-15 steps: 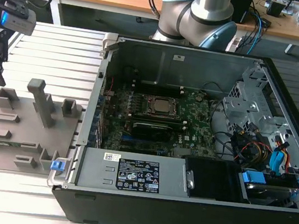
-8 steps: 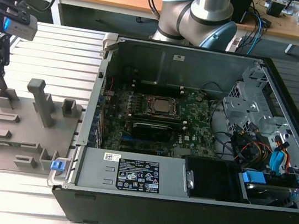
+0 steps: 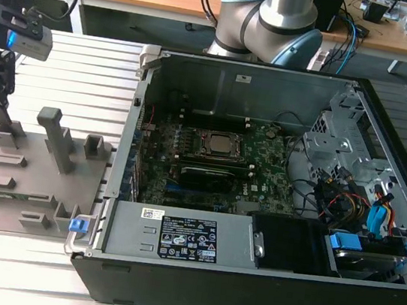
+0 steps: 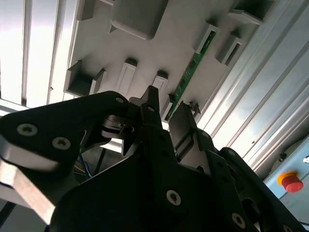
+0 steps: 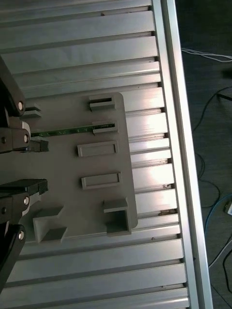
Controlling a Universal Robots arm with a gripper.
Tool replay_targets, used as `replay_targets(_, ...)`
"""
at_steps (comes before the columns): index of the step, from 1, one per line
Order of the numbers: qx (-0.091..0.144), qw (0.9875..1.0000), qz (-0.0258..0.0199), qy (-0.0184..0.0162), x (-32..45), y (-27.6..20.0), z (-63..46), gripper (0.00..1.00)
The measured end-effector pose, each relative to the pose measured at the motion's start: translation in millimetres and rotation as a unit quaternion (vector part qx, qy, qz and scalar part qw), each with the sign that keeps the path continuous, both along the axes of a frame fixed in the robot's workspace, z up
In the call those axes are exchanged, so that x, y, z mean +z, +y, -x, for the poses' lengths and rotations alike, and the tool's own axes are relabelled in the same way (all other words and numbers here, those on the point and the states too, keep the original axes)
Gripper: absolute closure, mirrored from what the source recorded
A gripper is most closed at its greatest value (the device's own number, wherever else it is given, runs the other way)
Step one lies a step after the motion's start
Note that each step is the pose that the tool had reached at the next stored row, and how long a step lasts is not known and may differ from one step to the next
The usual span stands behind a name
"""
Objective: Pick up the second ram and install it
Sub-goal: 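Pick up the second ram and move it above second insertion slot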
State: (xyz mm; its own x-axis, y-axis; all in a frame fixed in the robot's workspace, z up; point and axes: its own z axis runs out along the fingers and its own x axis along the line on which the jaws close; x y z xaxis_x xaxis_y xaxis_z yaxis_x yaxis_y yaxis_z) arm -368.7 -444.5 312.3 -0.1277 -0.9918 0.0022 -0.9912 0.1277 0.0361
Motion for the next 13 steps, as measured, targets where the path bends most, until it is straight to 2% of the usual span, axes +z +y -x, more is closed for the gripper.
replay_targets(13,0.0,1.0,-0.0001,0.0,-15.1,0.0,0.0,0.64)
